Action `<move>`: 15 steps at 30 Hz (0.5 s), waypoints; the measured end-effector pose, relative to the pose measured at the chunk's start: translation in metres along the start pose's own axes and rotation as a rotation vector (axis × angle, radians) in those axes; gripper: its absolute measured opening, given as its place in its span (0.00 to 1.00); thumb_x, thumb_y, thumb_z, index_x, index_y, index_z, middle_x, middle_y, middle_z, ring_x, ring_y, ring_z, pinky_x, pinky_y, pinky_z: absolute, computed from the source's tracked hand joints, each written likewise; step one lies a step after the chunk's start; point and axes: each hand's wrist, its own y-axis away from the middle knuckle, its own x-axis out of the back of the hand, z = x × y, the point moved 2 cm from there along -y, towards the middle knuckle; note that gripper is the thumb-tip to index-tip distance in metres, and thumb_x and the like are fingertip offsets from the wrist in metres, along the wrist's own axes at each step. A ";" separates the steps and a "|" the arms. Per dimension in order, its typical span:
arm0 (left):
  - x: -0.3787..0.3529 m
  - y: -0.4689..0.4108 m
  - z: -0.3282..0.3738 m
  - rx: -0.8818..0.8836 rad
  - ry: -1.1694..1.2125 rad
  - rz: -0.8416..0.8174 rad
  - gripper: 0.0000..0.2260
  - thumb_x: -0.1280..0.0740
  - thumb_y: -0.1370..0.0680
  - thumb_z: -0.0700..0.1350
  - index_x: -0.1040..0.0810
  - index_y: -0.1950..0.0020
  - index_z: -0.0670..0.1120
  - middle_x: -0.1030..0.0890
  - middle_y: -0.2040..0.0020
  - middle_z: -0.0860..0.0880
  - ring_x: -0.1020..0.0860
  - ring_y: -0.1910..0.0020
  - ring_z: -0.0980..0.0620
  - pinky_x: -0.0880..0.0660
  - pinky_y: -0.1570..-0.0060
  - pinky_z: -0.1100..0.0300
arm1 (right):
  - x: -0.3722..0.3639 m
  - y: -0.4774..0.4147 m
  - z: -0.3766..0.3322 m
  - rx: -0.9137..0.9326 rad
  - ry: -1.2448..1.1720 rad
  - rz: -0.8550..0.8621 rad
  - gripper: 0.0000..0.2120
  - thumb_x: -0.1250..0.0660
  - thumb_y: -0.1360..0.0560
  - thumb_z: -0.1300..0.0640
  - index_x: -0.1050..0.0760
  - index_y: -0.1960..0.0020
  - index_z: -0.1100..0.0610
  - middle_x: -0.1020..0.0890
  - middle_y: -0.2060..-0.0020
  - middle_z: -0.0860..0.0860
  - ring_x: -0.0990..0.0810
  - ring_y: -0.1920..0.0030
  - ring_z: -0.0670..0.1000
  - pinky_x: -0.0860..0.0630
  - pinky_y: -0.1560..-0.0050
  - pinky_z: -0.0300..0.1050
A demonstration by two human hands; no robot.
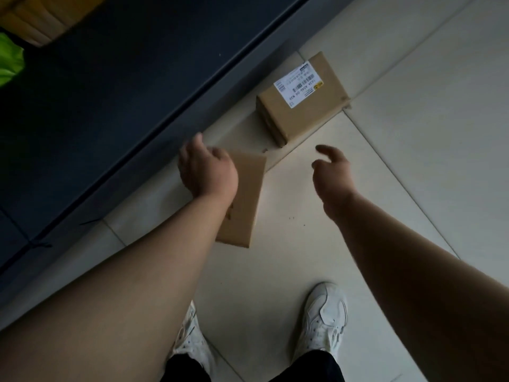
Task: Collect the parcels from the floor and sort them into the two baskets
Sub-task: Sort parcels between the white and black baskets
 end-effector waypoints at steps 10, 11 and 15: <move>-0.069 -0.014 0.080 0.193 0.340 -0.547 0.12 0.42 0.20 0.38 0.27 0.38 0.44 0.22 0.43 0.47 0.23 0.46 0.48 0.27 0.49 0.59 | 0.016 -0.072 -0.073 0.217 0.235 -0.024 0.23 0.45 0.33 0.58 0.29 0.38 0.59 0.29 0.35 0.56 0.30 0.35 0.58 0.30 0.34 0.53; -0.071 -0.014 0.079 0.219 0.391 -0.545 0.13 0.41 0.20 0.38 0.27 0.37 0.44 0.21 0.42 0.46 0.22 0.44 0.47 0.25 0.44 0.56 | 0.019 -0.076 -0.073 0.196 0.221 -0.028 0.20 0.44 0.29 0.59 0.29 0.38 0.58 0.28 0.38 0.54 0.28 0.39 0.57 0.28 0.40 0.49; -0.072 -0.007 0.072 0.284 0.555 -0.568 0.11 0.42 0.19 0.41 0.30 0.37 0.47 0.20 0.47 0.45 0.20 0.52 0.48 0.21 0.55 0.57 | 0.036 -0.072 -0.062 0.099 -0.028 0.002 0.13 0.42 0.27 0.57 0.21 0.49 0.58 0.21 0.54 0.55 0.22 0.54 0.55 0.25 0.60 0.45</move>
